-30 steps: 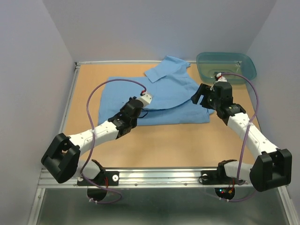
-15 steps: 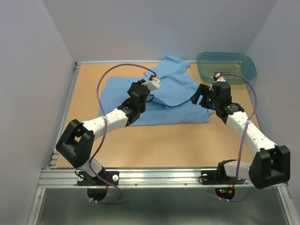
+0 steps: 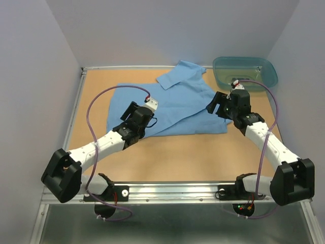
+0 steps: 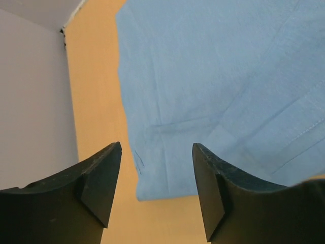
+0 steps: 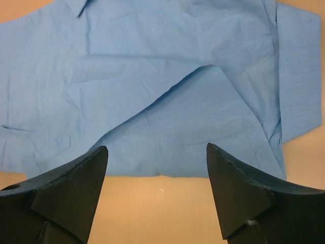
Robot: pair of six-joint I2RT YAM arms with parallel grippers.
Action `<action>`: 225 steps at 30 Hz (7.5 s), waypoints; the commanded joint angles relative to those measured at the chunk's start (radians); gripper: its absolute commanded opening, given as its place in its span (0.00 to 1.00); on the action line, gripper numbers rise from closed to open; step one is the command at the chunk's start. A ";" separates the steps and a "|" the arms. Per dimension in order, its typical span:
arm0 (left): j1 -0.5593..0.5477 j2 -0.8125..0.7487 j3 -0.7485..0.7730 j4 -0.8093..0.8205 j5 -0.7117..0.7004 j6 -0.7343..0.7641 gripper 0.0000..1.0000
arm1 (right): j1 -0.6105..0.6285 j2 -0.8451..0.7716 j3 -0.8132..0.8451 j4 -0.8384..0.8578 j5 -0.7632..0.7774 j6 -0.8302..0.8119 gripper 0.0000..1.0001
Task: Fold and stack the long sleeve shirts
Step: Fold the shirt
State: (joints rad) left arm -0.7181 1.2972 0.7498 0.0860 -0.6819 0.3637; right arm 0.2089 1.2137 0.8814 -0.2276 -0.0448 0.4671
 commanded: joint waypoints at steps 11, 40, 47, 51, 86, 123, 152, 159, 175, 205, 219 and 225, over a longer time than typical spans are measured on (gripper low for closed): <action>0.235 -0.064 0.180 -0.477 0.335 -0.908 0.84 | -0.009 0.017 0.002 0.042 -0.018 -0.004 0.83; 0.425 0.286 0.013 -0.150 0.536 -1.042 0.60 | -0.008 0.012 -0.010 0.043 -0.001 -0.018 0.84; 0.425 0.294 0.013 -0.163 0.548 -1.034 0.41 | -0.008 0.038 0.004 0.047 0.000 -0.015 0.84; 0.425 0.289 0.016 -0.176 0.551 -1.031 0.37 | -0.008 0.046 0.004 0.050 -0.003 -0.015 0.84; 0.384 0.287 0.095 -0.184 0.604 -1.059 0.28 | -0.008 0.038 -0.022 0.070 -0.067 -0.027 0.83; 0.341 0.329 0.408 -0.403 0.289 -0.741 0.00 | -0.008 0.032 -0.015 0.068 -0.052 -0.041 0.84; 0.342 0.380 0.381 -0.428 0.191 -0.701 0.09 | -0.009 0.052 -0.024 0.071 -0.075 -0.022 0.84; 0.351 0.356 0.382 -0.434 0.128 -0.692 0.36 | -0.006 0.079 -0.002 0.083 -0.108 -0.013 0.83; 0.281 0.197 0.381 -0.271 0.504 -0.788 0.68 | 0.023 0.294 0.071 0.437 -0.341 0.237 0.83; 0.451 0.281 0.080 -0.123 0.637 -0.964 0.64 | -0.209 0.442 -0.167 0.887 -0.438 0.337 0.83; 0.453 0.278 0.045 -0.118 0.659 -0.962 0.64 | 0.142 0.858 0.330 1.016 -0.458 0.500 0.84; 0.454 0.254 0.013 -0.126 0.668 -0.974 0.64 | 0.116 0.937 0.259 1.045 -0.406 0.495 0.84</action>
State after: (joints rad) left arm -0.2722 1.5845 0.8066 0.0166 -0.0254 -0.6075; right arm 0.3645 2.1620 1.1797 0.7383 -0.4858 0.9501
